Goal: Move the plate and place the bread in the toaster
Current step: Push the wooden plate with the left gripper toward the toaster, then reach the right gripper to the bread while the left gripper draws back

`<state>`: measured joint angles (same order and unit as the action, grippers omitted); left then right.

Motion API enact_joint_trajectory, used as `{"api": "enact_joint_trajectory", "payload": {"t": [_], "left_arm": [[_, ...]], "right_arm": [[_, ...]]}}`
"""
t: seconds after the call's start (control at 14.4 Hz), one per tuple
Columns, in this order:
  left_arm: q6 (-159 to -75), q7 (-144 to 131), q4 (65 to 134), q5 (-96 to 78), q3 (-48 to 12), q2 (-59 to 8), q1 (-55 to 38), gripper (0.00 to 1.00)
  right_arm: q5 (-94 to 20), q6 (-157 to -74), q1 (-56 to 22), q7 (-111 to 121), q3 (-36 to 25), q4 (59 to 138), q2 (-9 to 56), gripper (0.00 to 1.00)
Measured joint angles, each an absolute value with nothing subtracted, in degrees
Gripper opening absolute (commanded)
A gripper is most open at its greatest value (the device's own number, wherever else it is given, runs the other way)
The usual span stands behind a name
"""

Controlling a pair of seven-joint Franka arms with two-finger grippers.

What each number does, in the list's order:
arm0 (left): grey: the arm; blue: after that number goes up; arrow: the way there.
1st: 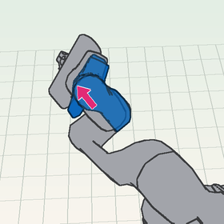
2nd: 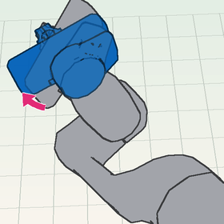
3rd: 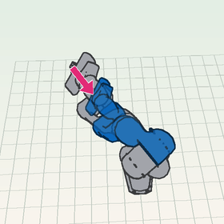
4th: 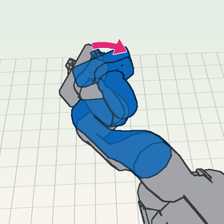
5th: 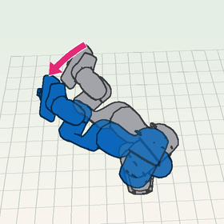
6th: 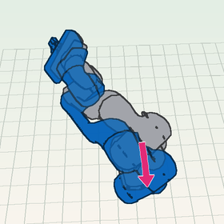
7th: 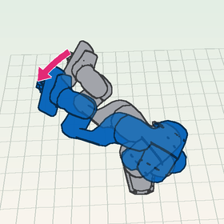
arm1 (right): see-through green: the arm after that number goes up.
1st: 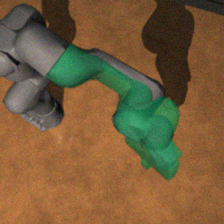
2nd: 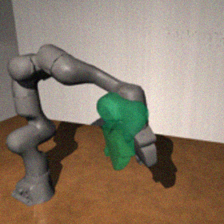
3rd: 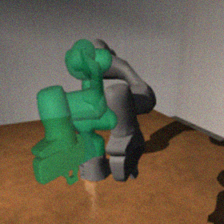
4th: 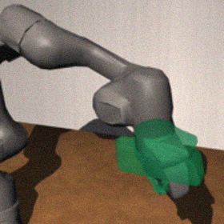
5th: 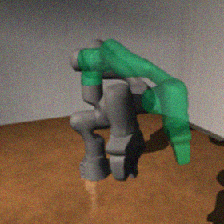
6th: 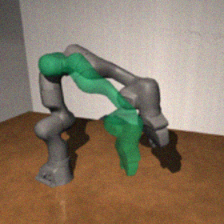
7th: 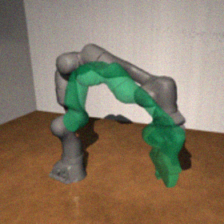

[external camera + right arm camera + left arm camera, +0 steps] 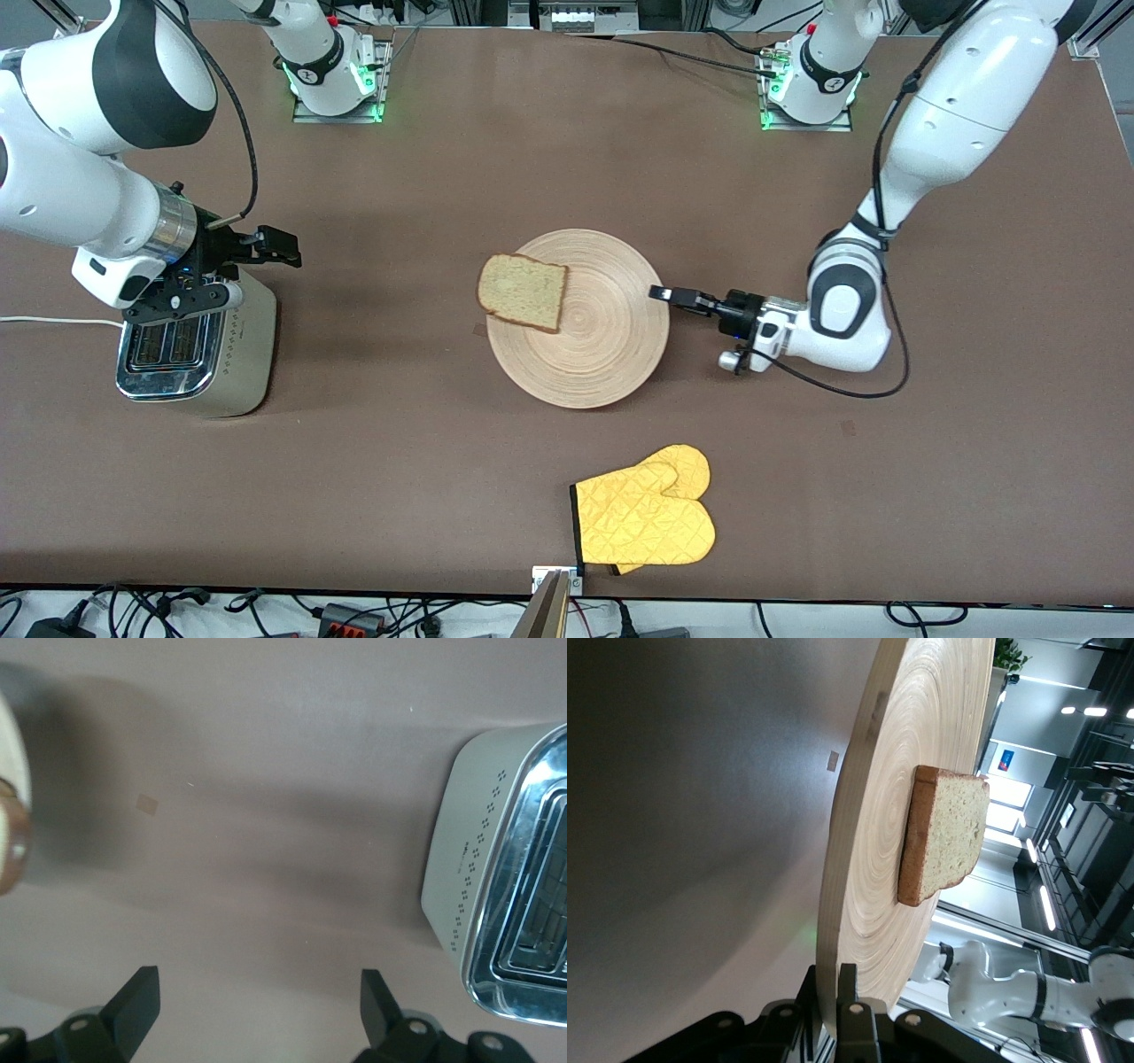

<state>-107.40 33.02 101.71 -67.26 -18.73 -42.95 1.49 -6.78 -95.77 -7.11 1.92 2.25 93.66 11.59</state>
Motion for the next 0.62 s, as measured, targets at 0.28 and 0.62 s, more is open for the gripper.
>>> {"api": "enact_joint_trajectory", "payload": {"t": [0.28, 0.62], "left_arm": [[-117.3, 32.9, 101.7, -71.9, -18.7, -44.0, -6.3, 0.0], [-122.5, 33.0, 101.7, -75.5, -18.7, -45.1, -10.7, 0.0]], "right_arm": [[-6.8, -97.3, -9.4, -0.7, 2.5, 93.8, 15.9, 1.0], [-6.8, -100.5, -11.3, -3.2, 2.5, 93.8, 19.5, 1.0]]}}
